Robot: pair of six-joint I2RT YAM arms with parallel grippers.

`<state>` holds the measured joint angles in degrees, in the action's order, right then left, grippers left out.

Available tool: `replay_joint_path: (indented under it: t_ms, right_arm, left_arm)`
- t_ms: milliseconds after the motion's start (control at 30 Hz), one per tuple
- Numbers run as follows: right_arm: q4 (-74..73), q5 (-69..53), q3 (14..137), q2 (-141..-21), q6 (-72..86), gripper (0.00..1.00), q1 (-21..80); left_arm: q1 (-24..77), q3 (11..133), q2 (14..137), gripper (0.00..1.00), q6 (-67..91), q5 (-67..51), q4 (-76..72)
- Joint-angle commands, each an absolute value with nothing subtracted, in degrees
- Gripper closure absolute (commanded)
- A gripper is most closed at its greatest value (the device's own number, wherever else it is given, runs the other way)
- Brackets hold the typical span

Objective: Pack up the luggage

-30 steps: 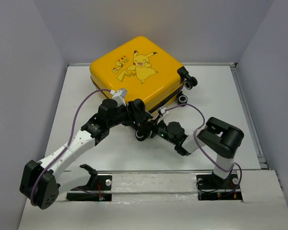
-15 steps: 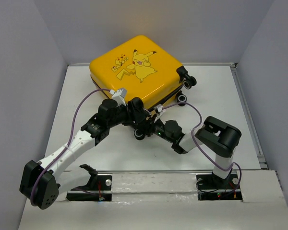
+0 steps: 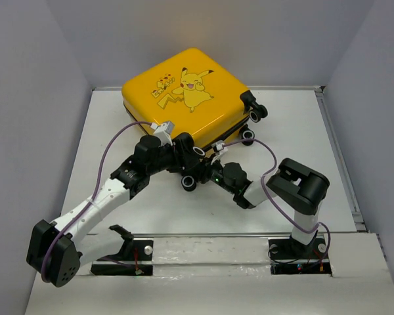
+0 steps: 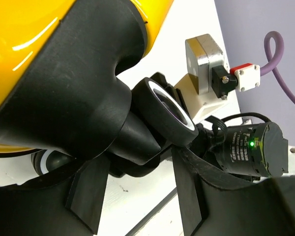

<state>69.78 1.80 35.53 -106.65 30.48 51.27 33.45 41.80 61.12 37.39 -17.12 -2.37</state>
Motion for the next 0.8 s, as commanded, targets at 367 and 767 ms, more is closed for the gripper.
replay_joint_path:
  t_ms: [367,767]
  right_arm:
    - [98.2,-2.7,43.8,-107.1,35.9,0.66,50.9]
    - [97.8,-9.6,46.1,-108.9,39.7,0.55,50.9]
  left_arm:
    - [33.7,43.7,58.1,0.38,35.3,-14.2,-3.4]
    - [32.9,43.0,58.0,0.38,34.5,-14.0,-3.9]
